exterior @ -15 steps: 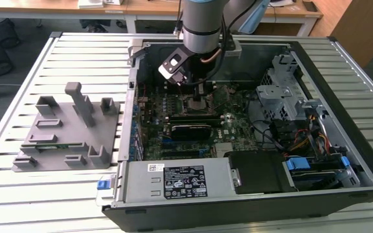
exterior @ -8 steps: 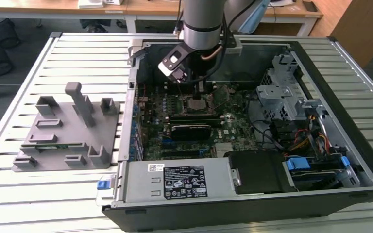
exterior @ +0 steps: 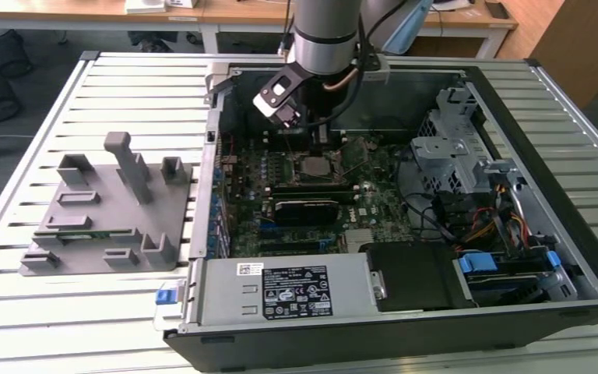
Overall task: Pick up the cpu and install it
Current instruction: 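Close the cpu cover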
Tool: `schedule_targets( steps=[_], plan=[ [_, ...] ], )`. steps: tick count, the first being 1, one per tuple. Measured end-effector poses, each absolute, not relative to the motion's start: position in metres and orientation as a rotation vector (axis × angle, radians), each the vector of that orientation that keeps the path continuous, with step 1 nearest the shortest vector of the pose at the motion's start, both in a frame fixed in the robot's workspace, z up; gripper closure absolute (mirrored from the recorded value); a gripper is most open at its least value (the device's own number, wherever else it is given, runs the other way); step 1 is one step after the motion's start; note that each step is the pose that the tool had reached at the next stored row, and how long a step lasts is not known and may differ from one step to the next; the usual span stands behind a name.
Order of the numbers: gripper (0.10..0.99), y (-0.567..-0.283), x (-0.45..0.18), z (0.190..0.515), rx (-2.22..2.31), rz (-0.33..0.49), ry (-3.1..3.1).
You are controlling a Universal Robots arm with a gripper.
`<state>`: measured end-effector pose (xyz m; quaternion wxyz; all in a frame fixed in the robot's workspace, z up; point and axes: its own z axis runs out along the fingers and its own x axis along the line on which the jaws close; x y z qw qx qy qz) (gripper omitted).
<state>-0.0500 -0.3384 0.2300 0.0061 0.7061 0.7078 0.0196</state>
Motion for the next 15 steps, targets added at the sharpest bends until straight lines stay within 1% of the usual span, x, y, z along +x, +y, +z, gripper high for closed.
schedule_targets(
  steps=[6, 11, 15],
  plan=[
    [0.980, -0.338, -0.050, 0.245, 2.212, 0.058, 2.216],
    [0.980, -0.338, -0.050, 0.263, 2.213, 0.055, 2.218],
    [0.980, -0.343, -0.050, 0.266, 2.216, 0.059, 2.221]
  ],
)
